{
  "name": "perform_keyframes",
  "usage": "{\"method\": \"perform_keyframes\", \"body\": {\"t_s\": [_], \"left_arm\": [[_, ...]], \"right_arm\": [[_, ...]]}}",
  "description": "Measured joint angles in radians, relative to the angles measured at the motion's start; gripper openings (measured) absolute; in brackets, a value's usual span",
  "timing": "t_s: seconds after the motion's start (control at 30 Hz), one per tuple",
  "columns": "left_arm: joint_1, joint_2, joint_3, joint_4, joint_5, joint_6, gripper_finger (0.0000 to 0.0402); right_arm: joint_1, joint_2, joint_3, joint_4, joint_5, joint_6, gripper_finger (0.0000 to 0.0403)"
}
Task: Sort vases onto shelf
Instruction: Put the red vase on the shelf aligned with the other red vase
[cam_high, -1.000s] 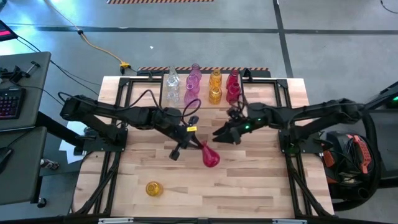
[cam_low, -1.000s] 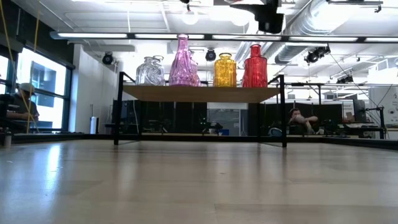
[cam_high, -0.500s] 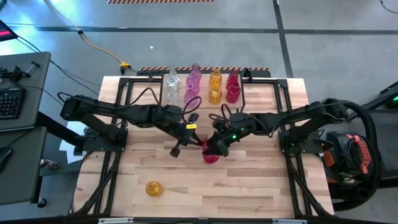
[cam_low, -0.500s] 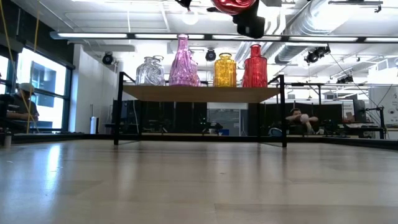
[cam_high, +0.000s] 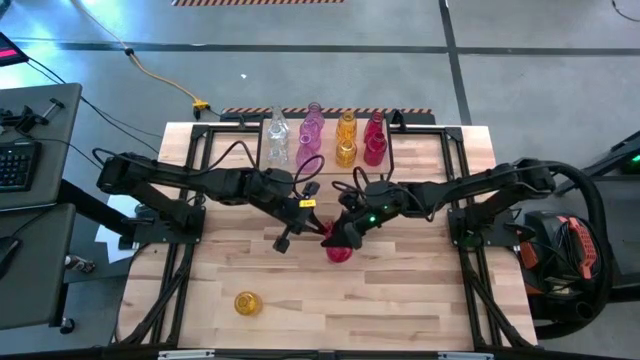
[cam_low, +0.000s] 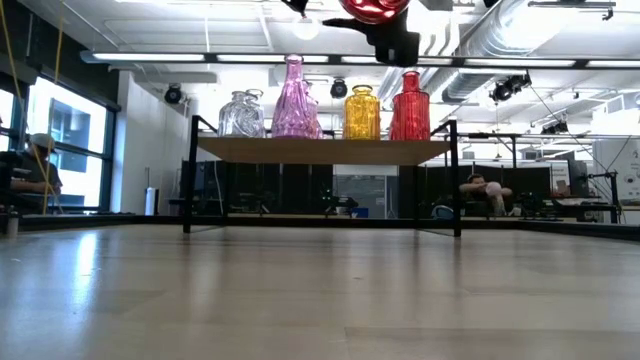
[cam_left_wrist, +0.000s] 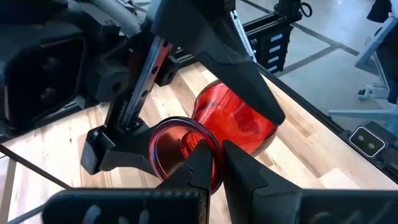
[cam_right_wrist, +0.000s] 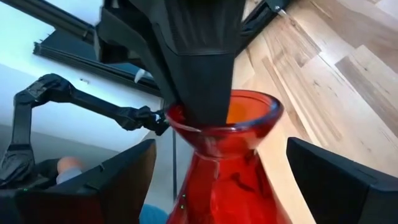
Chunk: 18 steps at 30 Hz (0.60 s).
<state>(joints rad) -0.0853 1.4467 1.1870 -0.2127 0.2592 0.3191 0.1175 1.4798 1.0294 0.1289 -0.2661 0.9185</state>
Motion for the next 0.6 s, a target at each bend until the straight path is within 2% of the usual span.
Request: {"method": "perform_keyframes", "body": {"t_s": [0.2,0.6], "left_arm": [[0.000,0.000,0.000,0.000,0.000,0.000,0.0014],[0.000,0.000,0.000,-0.003,-0.001,-0.003,0.0014]], "right_arm": [[0.000,0.001,0.000,-0.015,0.001,0.008,0.0307],[0.000,0.000,0.000,-0.014,0.003,0.019,0.0155]]}}
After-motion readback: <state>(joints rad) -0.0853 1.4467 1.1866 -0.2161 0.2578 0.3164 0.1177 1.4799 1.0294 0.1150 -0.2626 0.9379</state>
